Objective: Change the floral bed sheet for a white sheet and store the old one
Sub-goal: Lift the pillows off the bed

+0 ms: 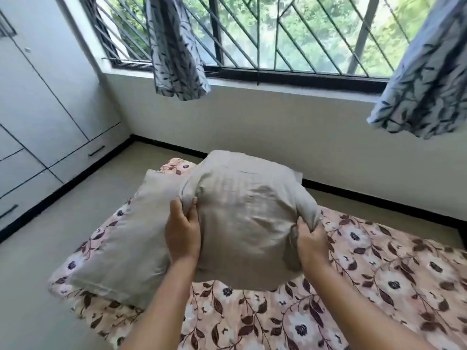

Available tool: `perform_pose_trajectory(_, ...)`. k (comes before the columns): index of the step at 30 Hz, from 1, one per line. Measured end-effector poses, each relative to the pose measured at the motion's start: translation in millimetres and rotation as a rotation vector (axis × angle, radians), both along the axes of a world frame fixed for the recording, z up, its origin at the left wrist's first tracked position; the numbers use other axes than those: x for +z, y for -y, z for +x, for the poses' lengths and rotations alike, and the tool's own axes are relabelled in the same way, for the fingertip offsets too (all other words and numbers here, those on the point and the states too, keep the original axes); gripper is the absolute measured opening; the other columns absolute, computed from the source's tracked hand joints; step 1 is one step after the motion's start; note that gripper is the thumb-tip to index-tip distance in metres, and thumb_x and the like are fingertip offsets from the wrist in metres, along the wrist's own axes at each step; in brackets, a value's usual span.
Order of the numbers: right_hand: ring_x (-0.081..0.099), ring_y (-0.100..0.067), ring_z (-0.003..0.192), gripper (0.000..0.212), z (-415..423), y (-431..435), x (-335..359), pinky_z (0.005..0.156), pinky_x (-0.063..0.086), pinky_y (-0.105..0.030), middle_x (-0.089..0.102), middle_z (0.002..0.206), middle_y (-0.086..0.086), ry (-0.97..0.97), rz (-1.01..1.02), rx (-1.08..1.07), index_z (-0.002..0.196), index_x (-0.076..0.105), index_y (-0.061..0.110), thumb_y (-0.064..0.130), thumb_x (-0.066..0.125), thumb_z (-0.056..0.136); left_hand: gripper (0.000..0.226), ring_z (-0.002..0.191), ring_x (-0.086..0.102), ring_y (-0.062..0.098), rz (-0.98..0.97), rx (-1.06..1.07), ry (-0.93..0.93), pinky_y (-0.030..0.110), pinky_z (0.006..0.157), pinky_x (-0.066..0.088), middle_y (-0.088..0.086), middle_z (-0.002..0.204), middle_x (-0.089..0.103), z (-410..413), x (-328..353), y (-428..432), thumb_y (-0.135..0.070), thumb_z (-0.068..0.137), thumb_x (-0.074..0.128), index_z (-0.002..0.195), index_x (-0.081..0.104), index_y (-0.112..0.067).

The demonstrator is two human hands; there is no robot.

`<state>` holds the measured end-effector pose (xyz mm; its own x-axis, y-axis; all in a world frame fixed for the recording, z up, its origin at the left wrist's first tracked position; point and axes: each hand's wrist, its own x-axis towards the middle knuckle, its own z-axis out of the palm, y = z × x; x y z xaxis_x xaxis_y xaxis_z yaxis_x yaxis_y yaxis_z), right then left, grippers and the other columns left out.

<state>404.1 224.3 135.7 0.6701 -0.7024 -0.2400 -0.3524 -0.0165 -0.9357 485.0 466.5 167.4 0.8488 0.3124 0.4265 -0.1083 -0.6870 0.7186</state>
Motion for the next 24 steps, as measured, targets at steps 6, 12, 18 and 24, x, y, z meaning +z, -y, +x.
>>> perform_pose_trajectory(6, 0.059, -0.025, 0.117, 0.034, 132.1, -155.3, -13.3, 0.106, 0.045, -0.037, 0.065, 0.125, -0.007, 0.006, -0.043, 0.326, 0.130, 0.057, 0.010, 0.030, 0.056, 0.102, 0.037, 0.082, 0.062, 0.050, 0.083, 0.267, -0.057, 0.046, 0.063, 0.042, 0.028, 0.090, 0.064, 87.3, -27.4, -180.3, -0.039, 0.101, 0.052, 0.102, 0.047, -0.003)
perform_pose_trajectory(12, 0.049, -0.035, 0.129, 0.058, 165.5, -258.3, -92.9, 0.103, 0.043, -0.037, 0.046, 0.144, -0.018, -0.491, -0.150, 0.949, 0.148, 0.029, 0.011, 0.018, 0.051, 0.094, 0.043, 0.117, 0.056, 0.046, 0.244, 0.441, -0.803, 0.051, 0.099, 0.042, 0.023, 0.126, 0.061, 117.9, -116.0, -331.9, -0.046, 0.099, 0.032, 0.122, 0.054, -0.017)
perform_pose_trajectory(18, 0.061, -0.029, 0.115, 0.063, 129.5, -296.0, -159.4, 0.096, 0.056, -0.044, 0.057, 0.130, -0.015, -0.741, 0.008, 1.238, 0.148, 0.030, 0.020, 0.022, 0.058, 0.092, 0.066, 0.141, 0.034, 0.045, 0.223, 0.313, -1.077, 0.051, 0.114, 0.030, 0.022, 0.156, 0.033, 85.9, -184.4, -348.6, -0.050, 0.103, 0.038, 0.154, 0.029, -0.010)
perform_pose_trajectory(24, 0.038, -0.026, 0.146, 0.107, 103.8, -297.1, -172.7, 0.118, 0.036, -0.037, 0.031, 0.163, -0.010, -0.751, 0.033, 1.293, 0.162, 0.006, 0.030, 0.063, 0.066, 0.080, 0.087, 0.152, 0.003, 0.043, 0.223, -0.007, -1.243, 0.047, 0.123, 0.011, 0.015, 0.167, -0.007, 50.0, -229.1, -302.0, -0.061, 0.099, 0.041, 0.160, 0.000, -0.016)
